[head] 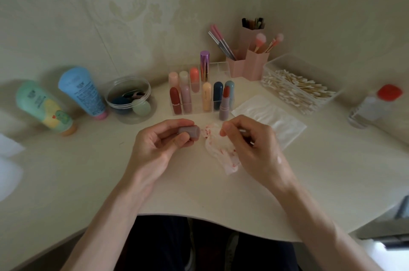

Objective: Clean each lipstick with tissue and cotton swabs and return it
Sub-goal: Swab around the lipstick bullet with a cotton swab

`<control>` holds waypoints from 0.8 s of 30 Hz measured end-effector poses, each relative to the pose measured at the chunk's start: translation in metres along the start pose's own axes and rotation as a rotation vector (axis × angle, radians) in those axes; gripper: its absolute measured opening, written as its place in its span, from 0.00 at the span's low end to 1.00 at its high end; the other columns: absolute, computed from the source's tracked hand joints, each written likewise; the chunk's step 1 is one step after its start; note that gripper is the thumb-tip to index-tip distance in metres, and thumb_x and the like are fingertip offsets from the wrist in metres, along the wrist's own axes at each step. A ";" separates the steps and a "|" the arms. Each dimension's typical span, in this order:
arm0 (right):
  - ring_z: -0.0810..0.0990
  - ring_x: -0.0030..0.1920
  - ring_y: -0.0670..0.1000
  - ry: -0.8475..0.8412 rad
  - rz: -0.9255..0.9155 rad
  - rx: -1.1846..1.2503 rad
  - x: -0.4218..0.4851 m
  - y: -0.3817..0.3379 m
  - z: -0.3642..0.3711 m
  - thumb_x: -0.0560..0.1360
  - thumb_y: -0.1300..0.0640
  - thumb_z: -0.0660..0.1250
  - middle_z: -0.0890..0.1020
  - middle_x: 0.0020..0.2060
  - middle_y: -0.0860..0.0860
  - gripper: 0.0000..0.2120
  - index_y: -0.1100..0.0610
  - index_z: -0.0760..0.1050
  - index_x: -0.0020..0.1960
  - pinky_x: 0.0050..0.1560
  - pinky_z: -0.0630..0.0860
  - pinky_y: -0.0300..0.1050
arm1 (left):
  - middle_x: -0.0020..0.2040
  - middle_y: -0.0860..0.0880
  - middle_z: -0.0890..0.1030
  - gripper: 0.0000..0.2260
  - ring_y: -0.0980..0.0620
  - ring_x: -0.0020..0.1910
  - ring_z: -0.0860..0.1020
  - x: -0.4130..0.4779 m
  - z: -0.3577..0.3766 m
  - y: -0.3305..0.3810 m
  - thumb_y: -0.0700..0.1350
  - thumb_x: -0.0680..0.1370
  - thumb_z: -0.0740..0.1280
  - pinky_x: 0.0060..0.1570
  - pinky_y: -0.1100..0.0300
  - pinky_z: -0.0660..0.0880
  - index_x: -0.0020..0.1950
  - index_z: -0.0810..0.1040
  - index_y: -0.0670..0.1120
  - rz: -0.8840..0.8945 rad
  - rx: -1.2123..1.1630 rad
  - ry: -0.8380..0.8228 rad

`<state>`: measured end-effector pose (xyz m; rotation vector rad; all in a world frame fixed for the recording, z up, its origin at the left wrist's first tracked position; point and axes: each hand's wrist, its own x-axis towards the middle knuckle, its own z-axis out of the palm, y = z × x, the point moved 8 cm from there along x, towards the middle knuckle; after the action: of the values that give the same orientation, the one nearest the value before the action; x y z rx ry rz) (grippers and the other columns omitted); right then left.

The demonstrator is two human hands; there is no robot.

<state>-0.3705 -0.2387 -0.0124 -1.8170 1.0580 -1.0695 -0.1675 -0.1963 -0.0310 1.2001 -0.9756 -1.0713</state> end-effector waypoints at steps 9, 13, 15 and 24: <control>0.80 0.50 0.46 0.159 0.059 -0.338 0.009 0.030 -0.039 0.82 0.57 0.69 0.83 0.45 0.41 0.04 0.51 0.82 0.51 0.47 0.75 0.39 | 0.47 0.45 0.87 0.08 0.50 0.45 0.85 0.000 0.035 0.011 0.40 0.79 0.72 0.52 0.65 0.78 0.57 0.84 0.42 0.146 0.190 -0.113; 0.77 0.53 0.55 0.358 0.092 -0.561 0.007 0.035 -0.072 0.79 0.57 0.73 0.83 0.46 0.48 0.03 0.51 0.85 0.50 0.52 0.72 0.50 | 0.46 0.45 0.87 0.10 0.48 0.44 0.85 0.009 0.052 0.008 0.45 0.78 0.72 0.50 0.61 0.80 0.58 0.85 0.44 0.165 0.176 -0.129; 0.75 0.54 0.58 0.411 0.153 -0.672 0.005 0.037 -0.083 0.79 0.55 0.73 0.84 0.48 0.51 0.03 0.50 0.86 0.51 0.54 0.69 0.51 | 0.46 0.44 0.87 0.11 0.49 0.43 0.84 0.012 0.057 0.007 0.46 0.78 0.72 0.47 0.62 0.79 0.58 0.85 0.43 0.166 0.170 -0.120; 0.75 0.56 0.60 0.435 0.172 -0.708 0.003 0.038 -0.080 0.77 0.55 0.74 0.83 0.50 0.53 0.08 0.52 0.86 0.55 0.56 0.73 0.53 | 0.48 0.45 0.87 0.09 0.51 0.42 0.83 0.014 0.053 0.012 0.42 0.80 0.71 0.45 0.64 0.78 0.59 0.83 0.43 0.239 0.139 -0.030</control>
<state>-0.4529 -0.2709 -0.0172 -2.0003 2.0144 -1.0896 -0.2146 -0.2216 -0.0124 1.1476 -1.2005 -0.8458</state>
